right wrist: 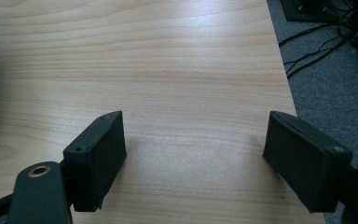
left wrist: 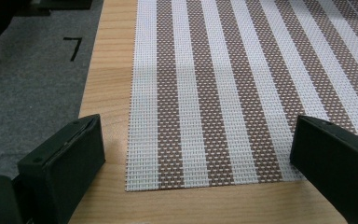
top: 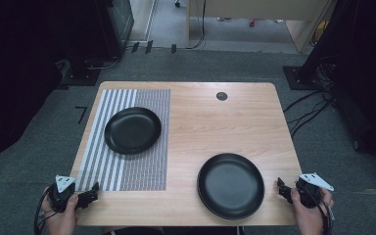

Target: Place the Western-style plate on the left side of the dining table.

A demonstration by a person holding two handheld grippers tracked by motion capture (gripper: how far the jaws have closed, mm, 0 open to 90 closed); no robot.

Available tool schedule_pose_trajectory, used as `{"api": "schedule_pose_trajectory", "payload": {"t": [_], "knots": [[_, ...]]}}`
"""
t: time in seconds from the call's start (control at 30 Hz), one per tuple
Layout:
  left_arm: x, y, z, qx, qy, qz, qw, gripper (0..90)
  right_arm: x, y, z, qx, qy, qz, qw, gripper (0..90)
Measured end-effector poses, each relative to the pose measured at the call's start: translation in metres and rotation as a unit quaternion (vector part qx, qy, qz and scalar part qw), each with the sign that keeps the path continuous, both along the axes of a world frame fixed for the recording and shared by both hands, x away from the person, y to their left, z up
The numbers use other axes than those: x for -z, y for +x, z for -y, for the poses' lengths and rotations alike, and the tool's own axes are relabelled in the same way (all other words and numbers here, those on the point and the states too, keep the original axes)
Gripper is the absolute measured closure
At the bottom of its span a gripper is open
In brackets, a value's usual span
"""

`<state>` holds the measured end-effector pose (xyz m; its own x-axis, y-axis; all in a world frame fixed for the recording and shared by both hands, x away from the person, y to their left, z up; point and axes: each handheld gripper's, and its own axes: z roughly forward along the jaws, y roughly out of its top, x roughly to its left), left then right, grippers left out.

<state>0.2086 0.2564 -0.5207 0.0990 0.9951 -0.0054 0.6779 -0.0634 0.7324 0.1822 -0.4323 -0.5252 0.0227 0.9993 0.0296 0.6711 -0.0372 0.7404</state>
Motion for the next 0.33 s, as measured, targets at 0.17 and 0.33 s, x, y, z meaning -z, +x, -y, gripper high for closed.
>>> {"api": "schedule_pose_trajectory", "payload": {"t": [0.17, 0.33], "knots": [[0.0005, -0.0003, -0.0003, 0.002, 0.000, 0.003, 1.0000, 2.7, 0.0000, 0.0000, 0.0000, 0.000, 0.000, 0.000, 1.0000, 19.9], [0.0005, 0.0000, -0.0006, 0.004, 0.000, 0.002, 1.0000, 2.5, 0.0000, 0.0000, 0.0000, 0.000, 0.000, 0.000, 1.0000, 19.9]]}}
